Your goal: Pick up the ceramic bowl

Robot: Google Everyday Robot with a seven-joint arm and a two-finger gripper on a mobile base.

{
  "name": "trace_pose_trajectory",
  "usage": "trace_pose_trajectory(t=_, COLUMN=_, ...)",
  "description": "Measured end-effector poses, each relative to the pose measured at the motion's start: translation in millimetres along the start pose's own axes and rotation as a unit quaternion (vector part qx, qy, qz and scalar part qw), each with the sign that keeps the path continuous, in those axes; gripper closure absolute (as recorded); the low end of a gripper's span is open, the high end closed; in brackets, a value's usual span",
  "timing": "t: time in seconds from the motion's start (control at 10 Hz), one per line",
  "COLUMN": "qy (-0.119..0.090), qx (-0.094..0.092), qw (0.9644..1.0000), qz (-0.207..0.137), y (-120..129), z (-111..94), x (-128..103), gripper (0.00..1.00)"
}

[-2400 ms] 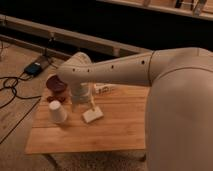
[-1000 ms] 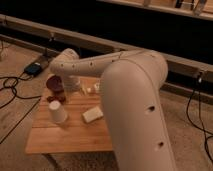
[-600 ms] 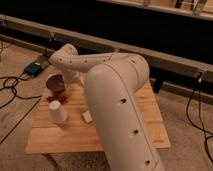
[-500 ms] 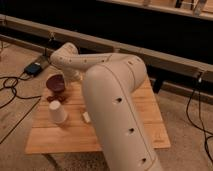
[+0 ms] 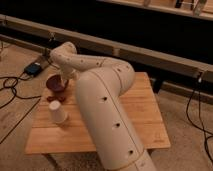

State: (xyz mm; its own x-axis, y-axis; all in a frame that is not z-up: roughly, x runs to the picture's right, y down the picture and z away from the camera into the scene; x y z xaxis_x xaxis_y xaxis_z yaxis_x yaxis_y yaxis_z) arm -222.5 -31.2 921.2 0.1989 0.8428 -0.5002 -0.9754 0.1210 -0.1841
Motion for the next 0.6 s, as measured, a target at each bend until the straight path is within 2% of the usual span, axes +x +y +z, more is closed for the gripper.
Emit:
trace_pose_trajectory(t=0.3, qy=0.005, qx=-0.009, qw=0.9998, qz=-0.018, y=14, z=21, x=-14, gripper=0.35)
trace_pose_trajectory(t=0.6, qy=0.001, qx=-0.015, qw=0.9998, qz=-0.015, y=16, z=37, x=-31, gripper=0.35)
